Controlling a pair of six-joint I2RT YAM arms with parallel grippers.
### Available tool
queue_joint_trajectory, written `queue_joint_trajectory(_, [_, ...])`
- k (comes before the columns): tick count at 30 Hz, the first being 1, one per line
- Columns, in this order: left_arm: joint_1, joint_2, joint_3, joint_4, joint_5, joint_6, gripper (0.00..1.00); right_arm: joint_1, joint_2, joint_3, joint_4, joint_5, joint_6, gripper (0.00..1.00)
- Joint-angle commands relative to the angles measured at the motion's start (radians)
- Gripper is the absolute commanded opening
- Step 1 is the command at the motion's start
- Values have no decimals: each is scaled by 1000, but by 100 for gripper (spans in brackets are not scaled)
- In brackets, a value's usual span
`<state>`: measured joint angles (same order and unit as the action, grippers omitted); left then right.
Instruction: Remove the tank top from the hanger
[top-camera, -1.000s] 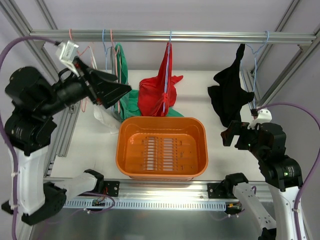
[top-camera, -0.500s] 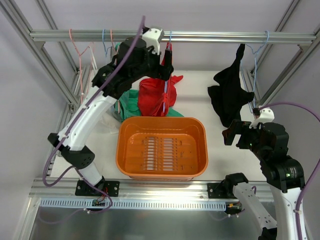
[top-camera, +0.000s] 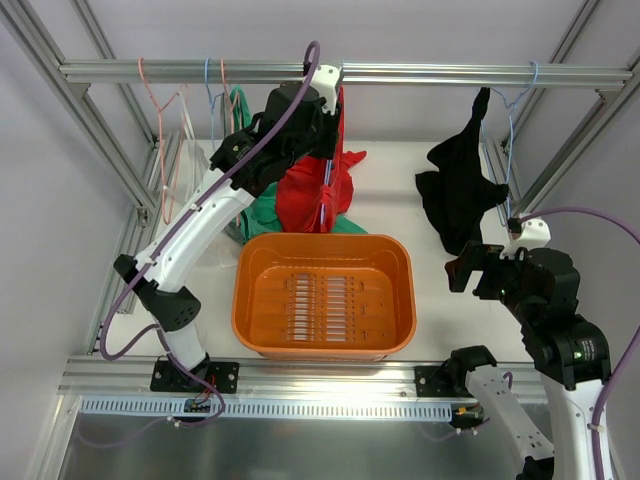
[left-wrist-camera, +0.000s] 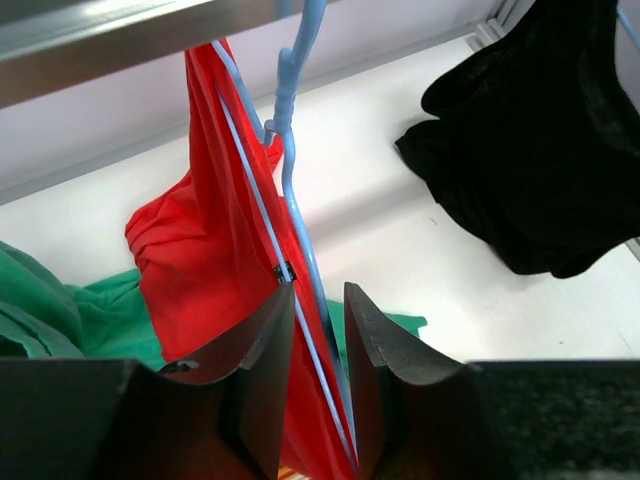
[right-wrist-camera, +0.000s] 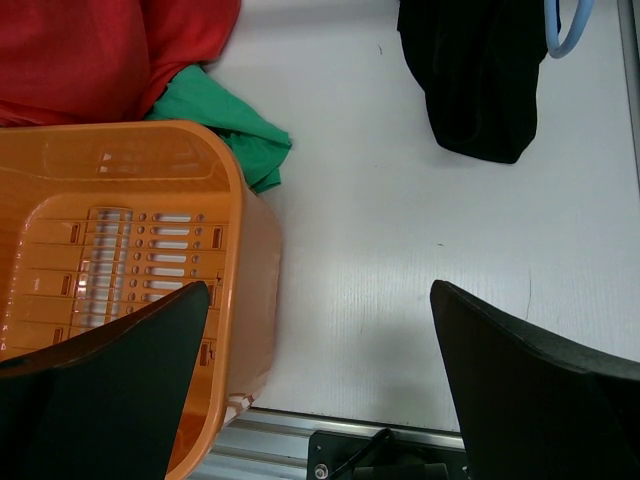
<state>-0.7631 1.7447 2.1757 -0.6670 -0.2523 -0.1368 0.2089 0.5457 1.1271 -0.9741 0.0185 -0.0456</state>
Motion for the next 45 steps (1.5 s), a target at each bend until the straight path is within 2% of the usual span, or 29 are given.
queue_joint_trajectory(1, [-8,21,6,38,-36,-6,30,-3,-12,-9,29,-3,-16,99])
queue_joint_trajectory(3, [-11,27,7,43,-16,-11,33,-3,-12,-16,31,-3,-16,100])
queue_joint_trajectory(6, [-18,41,16,50,-18,-9,31,-3,-15,-24,31,-3,-16,99])
queue_joint_trajectory(7, [-18,45,21,50,-21,-7,21,-3,-15,-26,31,-5,-16,100])
queue_joint_trajectory(9, [-22,58,38,53,-28,-3,10,-3,-16,-26,29,-2,-14,100])
queue_joint_trajectory(10, [-24,58,42,53,-27,-3,0,-3,-18,-26,29,-2,-14,100])
queue_joint_trajectory(20, [-65,82,159,83,21,14,0,-3,-15,-39,37,-8,-11,100])
queue_joint_trajectory(28, [-70,67,157,161,125,5,0,-3,-7,-69,84,-74,18,99])
queue_joint_trajectory(33, [-80,15,64,205,241,-18,0,-3,-4,-98,159,-101,43,100])
queue_joint_trajectory(39, [-85,-77,-99,264,306,-11,0,-3,35,-128,304,-198,105,100])
queue_joint_trajectory(45, [-85,-151,-204,293,475,37,0,-2,114,-125,474,-305,112,100])
